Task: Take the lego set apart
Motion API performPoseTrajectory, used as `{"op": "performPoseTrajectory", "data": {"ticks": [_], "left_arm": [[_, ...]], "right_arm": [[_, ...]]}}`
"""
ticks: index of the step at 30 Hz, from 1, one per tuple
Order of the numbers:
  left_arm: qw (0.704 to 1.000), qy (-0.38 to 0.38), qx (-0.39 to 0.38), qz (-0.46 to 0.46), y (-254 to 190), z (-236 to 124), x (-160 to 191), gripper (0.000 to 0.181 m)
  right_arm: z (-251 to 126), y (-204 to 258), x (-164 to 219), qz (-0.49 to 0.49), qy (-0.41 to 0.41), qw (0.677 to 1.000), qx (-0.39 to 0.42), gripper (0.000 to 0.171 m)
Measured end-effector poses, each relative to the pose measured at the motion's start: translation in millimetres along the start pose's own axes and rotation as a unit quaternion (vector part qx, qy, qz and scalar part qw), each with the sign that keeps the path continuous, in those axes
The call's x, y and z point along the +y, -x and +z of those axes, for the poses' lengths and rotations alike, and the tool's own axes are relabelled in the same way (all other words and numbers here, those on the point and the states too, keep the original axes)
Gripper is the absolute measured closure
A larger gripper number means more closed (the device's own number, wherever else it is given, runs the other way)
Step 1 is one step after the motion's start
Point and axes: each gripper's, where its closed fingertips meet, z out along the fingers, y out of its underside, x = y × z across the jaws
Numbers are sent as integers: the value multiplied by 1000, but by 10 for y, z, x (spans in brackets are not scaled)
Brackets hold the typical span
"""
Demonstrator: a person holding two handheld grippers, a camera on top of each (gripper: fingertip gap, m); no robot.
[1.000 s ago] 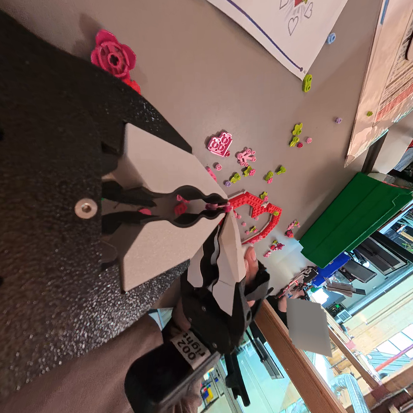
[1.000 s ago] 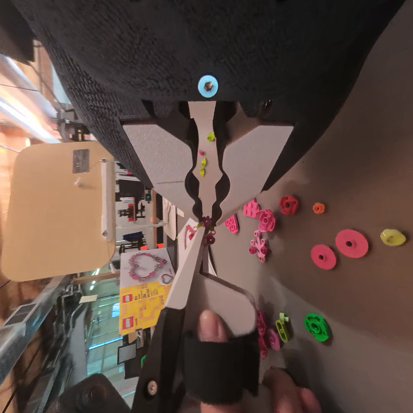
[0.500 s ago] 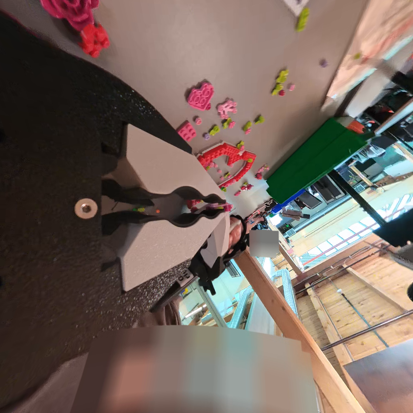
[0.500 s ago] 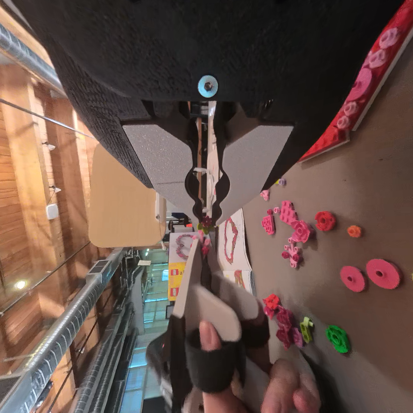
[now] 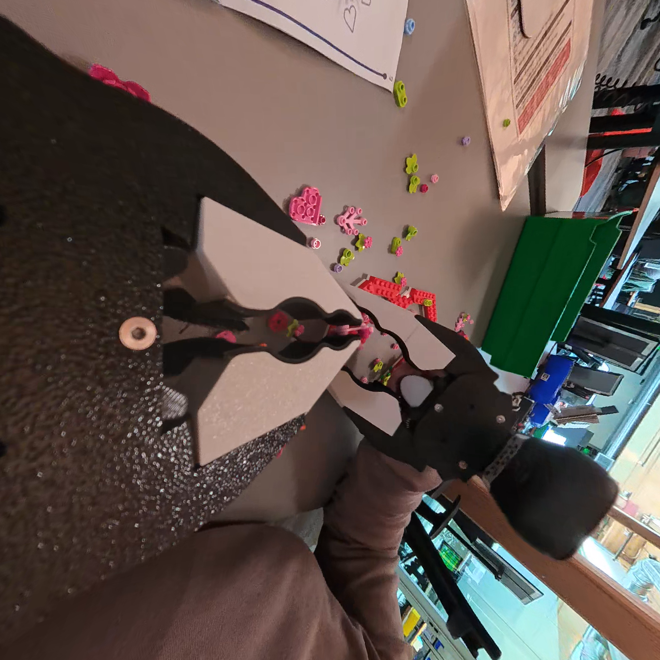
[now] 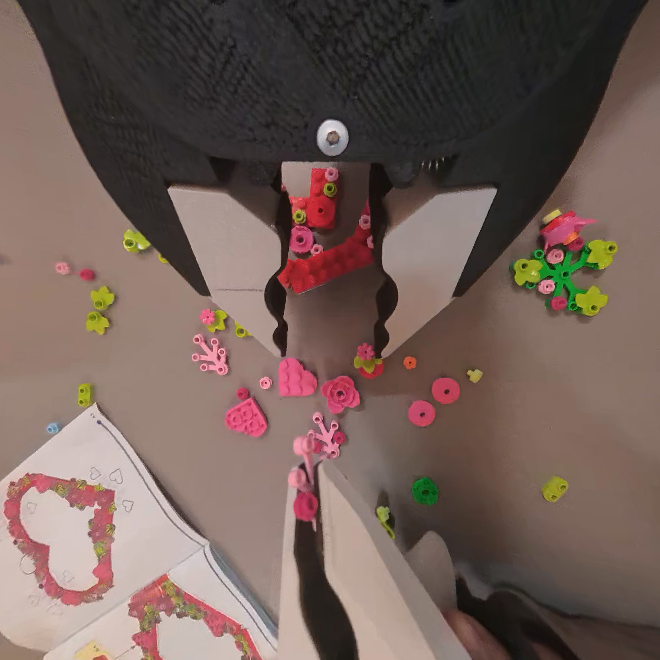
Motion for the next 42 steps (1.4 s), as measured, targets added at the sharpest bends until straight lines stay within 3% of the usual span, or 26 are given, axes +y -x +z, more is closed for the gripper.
{"op": "performPoseTrajectory", "data": {"ticks": [1, 5, 8, 10, 12, 17, 19, 21, 26, 28, 30, 37, 42], "left_arm": [[1000, 3, -1, 4, 6, 3, 13, 180], [999, 27, -19, 37, 47, 18, 89, 180], [999, 36, -16, 38, 40, 41, 128, 180], [999, 34, -9, 39, 24, 49, 132, 180], [998, 26, 5, 52, -28, 47, 111, 180], [995, 24, 43, 90, -183, 33, 99, 180], [992, 25, 58, 107, -257, 41, 111, 180], [991, 24, 64, 118, -300, 51, 113, 180], [986, 1, 9, 168, -220, 39, 17, 170], [970, -7, -47, 237, -158, 4, -47, 147], [945, 8, -96, 313, -125, -19, -55, 146], [860, 75, -198, 464, -58, 46, 32, 171], [840, 82, -206, 495, -116, 77, 44, 177]], "right_arm": [[-16, -6, -12, 1, -9, 1000, -1, 125], [-53, 0, 33, 5, 1, 1000, -14, 145], [-11, 54, 214, 13, 61, 998, -31, 131], [-9, 37, 117, 3, 30, 999, -22, 121], [-63, 29, -40, -4, -18, 1000, -18, 135], [-305, 159, -423, 15, -148, 986, -79, 143], [-337, 207, -463, 13, -162, 982, -94, 147], [-354, 237, -477, -6, -169, 981, -93, 166], [-375, 100, -484, -17, -150, 988, -29, 168], [-366, 12, -437, -21, -125, 992, 9, 168], [-350, -34, -400, -28, -100, 994, 37, 168], [-273, -29, -361, -78, -40, 992, 93, 168], [-266, 8, -393, -66, -47, 993, 81, 168]]}}
